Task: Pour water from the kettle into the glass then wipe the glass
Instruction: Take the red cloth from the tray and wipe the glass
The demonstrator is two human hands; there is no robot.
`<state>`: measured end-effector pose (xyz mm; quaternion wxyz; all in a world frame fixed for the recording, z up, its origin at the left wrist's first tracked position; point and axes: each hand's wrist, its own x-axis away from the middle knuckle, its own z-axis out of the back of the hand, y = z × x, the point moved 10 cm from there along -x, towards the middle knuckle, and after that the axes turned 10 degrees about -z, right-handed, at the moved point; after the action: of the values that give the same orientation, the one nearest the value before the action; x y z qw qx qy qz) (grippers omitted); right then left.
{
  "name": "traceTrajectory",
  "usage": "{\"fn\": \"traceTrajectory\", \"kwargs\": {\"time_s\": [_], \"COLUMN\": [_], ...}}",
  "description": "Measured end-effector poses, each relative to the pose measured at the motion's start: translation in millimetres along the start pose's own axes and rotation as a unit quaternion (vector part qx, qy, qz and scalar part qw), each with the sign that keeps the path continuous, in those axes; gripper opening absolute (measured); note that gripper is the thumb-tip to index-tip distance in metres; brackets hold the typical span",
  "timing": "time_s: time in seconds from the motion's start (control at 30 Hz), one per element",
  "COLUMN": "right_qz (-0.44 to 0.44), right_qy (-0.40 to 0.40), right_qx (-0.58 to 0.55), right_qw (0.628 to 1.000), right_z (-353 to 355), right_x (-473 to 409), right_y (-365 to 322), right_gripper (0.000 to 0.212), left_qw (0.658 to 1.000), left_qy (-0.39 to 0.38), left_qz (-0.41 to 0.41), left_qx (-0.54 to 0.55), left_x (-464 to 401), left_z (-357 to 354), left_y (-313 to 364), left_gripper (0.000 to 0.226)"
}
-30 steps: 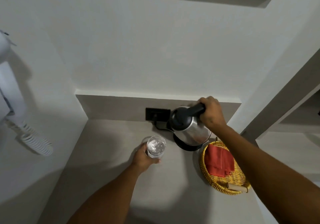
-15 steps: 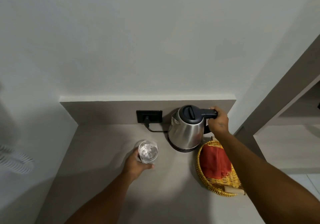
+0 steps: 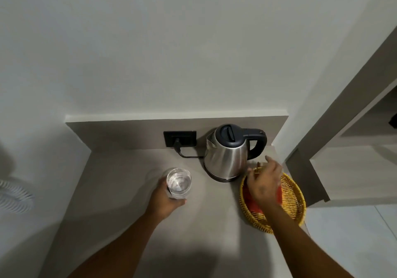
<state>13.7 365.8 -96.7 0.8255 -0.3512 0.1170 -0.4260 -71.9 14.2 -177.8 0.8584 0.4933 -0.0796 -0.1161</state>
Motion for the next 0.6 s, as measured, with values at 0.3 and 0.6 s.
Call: {"fn": "traceTrajectory", "kwargs": {"time_s": [0.3, 0.6], "right_qz": [-0.069, -0.1], "right_qy": [-0.095, -0.092], "right_qx": [0.208, 0.16], "right_qw": [0.971, 0.978], "right_z": [-51, -49], "right_x": [13, 7], "right_y": [67, 64], "right_gripper": [0.076, 0.059], "left_qw": [0.928, 0.906], "left_qy": [-0.085, -0.068], "left_qz": [-0.093, -0.102], "left_qx": [-0.351, -0.405], "left_x": [3, 10], "left_z": [-3, -5], "left_y": [-6, -5], "left_gripper": [0.115, 0.112]}}
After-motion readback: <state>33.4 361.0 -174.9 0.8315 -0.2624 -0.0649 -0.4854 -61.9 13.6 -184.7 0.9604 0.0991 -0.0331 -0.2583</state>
